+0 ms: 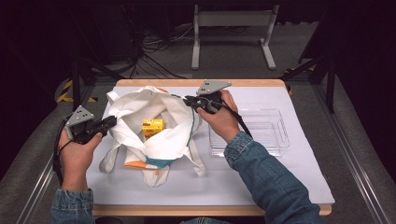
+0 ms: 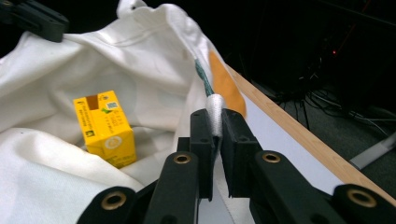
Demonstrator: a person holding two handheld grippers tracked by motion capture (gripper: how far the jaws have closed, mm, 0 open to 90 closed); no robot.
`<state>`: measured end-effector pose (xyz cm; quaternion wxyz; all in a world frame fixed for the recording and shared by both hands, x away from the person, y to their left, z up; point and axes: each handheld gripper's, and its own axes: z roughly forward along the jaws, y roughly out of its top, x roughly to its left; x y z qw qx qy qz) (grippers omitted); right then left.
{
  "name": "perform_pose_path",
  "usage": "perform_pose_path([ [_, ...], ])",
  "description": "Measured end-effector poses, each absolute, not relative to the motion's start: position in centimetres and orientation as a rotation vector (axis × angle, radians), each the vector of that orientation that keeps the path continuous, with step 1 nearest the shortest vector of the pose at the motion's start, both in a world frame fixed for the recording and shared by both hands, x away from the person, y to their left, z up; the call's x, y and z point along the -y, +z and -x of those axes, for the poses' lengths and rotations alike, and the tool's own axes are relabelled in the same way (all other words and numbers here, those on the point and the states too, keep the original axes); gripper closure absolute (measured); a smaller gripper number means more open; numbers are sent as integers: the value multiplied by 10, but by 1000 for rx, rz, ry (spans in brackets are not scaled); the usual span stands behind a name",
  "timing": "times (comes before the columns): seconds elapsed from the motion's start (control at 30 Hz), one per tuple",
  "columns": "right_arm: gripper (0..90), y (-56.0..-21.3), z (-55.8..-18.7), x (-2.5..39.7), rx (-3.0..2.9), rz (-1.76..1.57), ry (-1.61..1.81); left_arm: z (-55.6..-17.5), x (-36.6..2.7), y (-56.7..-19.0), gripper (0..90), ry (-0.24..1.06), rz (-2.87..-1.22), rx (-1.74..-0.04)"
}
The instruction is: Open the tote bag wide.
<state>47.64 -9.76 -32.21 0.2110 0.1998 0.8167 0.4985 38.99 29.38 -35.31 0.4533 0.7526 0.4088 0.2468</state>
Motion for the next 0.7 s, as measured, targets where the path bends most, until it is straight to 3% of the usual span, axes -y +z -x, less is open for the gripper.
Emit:
perform_pose_path([
  [0.23,841,-338,-483,98,-2299,-568,1295,-396,-288,-368,837,645,-1953,-1012],
  [0.7,853,-375,-504,94,-2447,-665,1119,-410,-300,-405,842,514,-1987,-1109],
])
